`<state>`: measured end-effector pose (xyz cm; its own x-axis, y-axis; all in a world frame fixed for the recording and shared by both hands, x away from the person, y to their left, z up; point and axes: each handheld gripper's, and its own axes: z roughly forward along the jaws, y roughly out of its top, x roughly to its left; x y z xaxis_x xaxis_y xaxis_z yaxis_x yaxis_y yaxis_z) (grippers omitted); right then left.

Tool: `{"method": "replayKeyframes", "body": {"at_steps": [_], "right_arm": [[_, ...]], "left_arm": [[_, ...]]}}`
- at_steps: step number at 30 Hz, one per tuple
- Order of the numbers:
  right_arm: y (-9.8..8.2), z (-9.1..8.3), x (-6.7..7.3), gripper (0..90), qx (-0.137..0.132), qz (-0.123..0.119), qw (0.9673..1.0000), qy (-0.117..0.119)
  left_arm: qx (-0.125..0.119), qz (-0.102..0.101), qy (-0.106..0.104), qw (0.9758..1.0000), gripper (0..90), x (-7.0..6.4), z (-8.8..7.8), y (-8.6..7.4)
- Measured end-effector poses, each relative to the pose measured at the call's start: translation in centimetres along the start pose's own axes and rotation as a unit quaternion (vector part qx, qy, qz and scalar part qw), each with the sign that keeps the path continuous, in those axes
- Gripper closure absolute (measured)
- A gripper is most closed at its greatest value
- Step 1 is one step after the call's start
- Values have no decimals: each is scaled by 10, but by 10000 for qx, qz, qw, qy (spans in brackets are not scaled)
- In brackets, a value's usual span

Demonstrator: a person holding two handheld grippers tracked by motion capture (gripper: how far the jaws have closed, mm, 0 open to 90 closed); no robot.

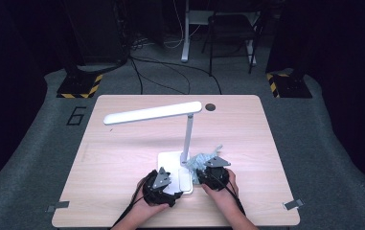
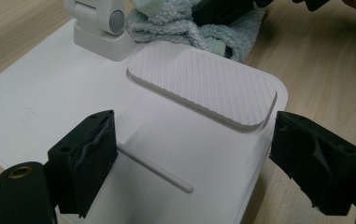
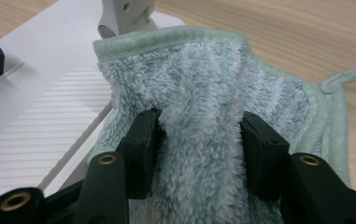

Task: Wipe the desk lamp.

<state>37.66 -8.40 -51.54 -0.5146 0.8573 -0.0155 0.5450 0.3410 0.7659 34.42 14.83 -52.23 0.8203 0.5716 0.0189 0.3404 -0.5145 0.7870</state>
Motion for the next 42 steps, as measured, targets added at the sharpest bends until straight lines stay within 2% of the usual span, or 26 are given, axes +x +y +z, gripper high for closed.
{"method": "replayKeyframes", "body": {"at_steps": [2,3,4,5,6,9,10,11,12,16,17,18,21,23,27,28,30,31,33,34,36,39,40,42], "right_arm": [[-1,-1,3,556,-9,-86,10000,-3],[-1,-1,3,556,-9,-86,10000,-3],[-1,-1,4,573,24,-191,9998,6],[-1,-2,6,585,58,-176,9998,41],[-2,-3,7,598,35,-202,9998,73],[-3,-4,9,606,79,-128,9998,111],[-4,-6,9,612,65,-232,9996,142],[-4,-6,9,612,65,-232,9996,142],[-6,-9,11,615,108,-132,9997,202],[-8,-12,10,618,101,-211,9993,285],[-9,-14,11,619,157,-132,9993,325],[-11,-17,12,622,186,-209,9989,388],[-14,-22,14,623,227,-159,9986,459],[-19,-30,16,622,271,-279,9977,562],[-21,-34,18,619,271,-278,9976,574],[-21,-34,18,617,296,-174,9977,577],[-19,-31,15,614,234,-237,9979,562],[-18,-30,16,612,205,-125,9983,540],[-15,-24,12,605,123,-162,9987,473],[-13,-23,11,602,172,-176,9987,447],[-9,-17,6,601,99,-171,9992,354],[1,-2,-2,603,10,0,9997,224],[1,-2,-2,603,10,0,9997,224],[9,8,-3,603,-44,217,9997,79]], "left_arm": [[25,44,-2,10000,137,0,0,0],[1,44,78,10000,137,-1,1,0],[25,130,91,9999,133,-3,2,-1],[28,174,154,9997,127,-4,2,-1],[56,312,251,9992,115,-8,4,-1],[73,397,344,9986,104,-11,5,-2],[123,454,383,9982,100,-12,6,-2],[123,454,383,9982,100,-12,6,-2],[135,467,369,9981,102,-11,5,-2],[65,376,297,9988,106,-9,5,-2],[66,379,298,9988,107,-9,5,-2],[66,378,300,9988,106,-10,5,-2],[45,381,361,9986,106,-10,5,-3],[47,381,358,9986,106,-10,5,-3],[86,429,311,9986,106,-9,5,-2],[87,437,310,9985,106,-9,5,-2],[109,474,332,9983,107,-10,5,-2],[112,509,349,9980,109,-10,5,-2],[95,523,402,9978,111,-11,6,-3],[119,550,363,9978,112,-10,5,-2],[122,560,368,9977,112,-10,5,-2],[106,557,382,9977,124,-11,5,-2],[111,564,394,9976,124,-11,5,-2],[112,564,391,9976,125,-11,5,-2]]}}
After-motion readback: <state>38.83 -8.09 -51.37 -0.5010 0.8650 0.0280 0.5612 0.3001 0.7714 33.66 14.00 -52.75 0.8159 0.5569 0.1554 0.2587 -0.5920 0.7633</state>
